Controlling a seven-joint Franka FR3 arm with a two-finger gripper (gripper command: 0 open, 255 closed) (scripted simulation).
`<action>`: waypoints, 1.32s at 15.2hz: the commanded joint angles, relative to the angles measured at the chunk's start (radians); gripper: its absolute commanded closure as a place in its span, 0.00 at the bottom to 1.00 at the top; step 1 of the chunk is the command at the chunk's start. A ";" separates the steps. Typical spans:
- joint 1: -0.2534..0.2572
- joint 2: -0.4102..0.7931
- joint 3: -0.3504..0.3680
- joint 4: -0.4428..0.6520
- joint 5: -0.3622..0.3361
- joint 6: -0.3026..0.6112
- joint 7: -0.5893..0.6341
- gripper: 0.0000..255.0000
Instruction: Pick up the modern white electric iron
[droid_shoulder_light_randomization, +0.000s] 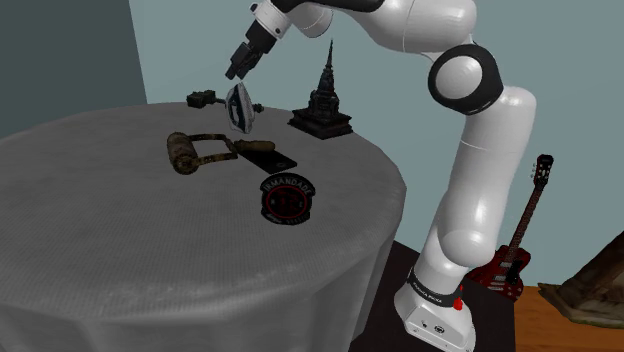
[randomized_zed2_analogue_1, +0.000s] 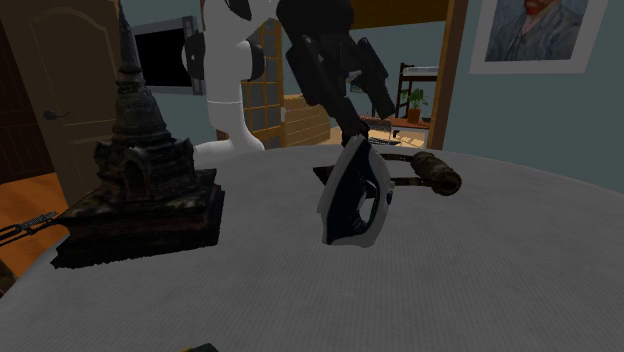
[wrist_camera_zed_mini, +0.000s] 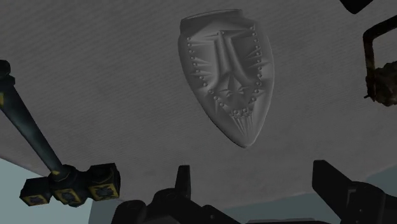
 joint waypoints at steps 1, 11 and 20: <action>-0.001 0.006 0.001 -0.009 0.010 0.019 -0.016 0.00; 0.003 -0.011 0.005 -0.105 0.022 0.094 -0.045 1.00; 0.002 -0.006 0.004 -0.072 0.017 0.067 -0.034 1.00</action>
